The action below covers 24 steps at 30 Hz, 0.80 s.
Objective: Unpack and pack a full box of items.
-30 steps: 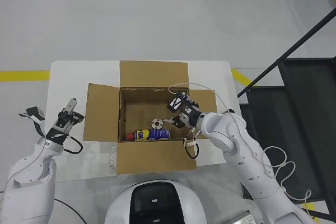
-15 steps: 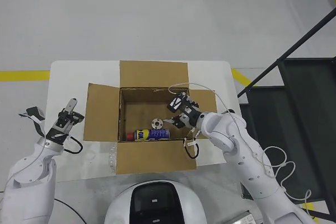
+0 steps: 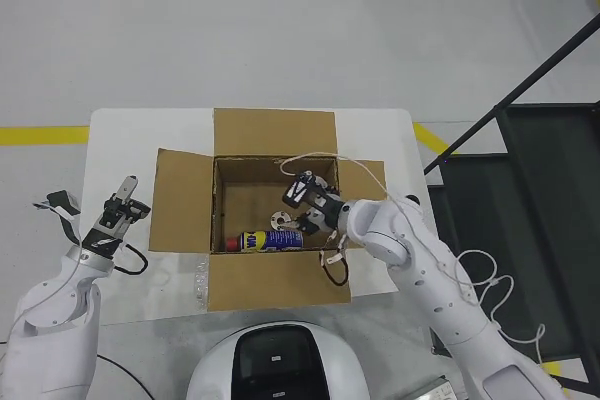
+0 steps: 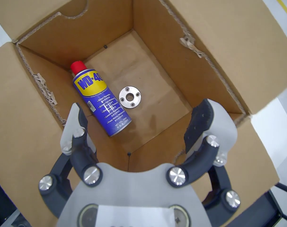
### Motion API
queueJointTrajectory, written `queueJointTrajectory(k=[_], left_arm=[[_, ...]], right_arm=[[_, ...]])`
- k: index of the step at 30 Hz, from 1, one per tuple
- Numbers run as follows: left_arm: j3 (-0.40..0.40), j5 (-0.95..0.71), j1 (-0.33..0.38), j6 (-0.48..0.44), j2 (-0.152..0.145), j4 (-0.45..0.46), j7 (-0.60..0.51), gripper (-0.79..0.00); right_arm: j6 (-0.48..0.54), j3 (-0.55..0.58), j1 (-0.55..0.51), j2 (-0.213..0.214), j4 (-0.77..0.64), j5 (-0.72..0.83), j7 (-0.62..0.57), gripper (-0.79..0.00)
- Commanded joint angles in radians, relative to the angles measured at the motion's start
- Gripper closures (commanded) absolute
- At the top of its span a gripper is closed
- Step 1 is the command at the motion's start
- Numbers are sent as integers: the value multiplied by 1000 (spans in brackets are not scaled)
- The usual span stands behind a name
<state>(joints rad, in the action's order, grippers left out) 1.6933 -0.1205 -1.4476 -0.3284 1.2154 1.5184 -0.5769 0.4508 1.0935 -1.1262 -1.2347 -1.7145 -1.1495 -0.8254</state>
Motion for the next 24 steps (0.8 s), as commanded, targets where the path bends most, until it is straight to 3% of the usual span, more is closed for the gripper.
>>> queueJointTrajectory(k=[1, 8, 15, 24], left_arm=[[0, 0, 0, 0, 0, 0, 0, -785], [0, 0, 0, 0, 0, 0, 0, -785], [0, 0, 0, 0, 0, 0, 0, -785], [0, 0, 0, 0, 0, 0, 0, -785]], right_arm=[[13, -49, 64, -10, 75, 14, -14, -785], [47, -191, 243, -52, 314, 36, -26, -785], [30, -289, 337, -93, 487, 38, 9, -785], [25, -291, 341, -95, 496, 36, 15, -785]])
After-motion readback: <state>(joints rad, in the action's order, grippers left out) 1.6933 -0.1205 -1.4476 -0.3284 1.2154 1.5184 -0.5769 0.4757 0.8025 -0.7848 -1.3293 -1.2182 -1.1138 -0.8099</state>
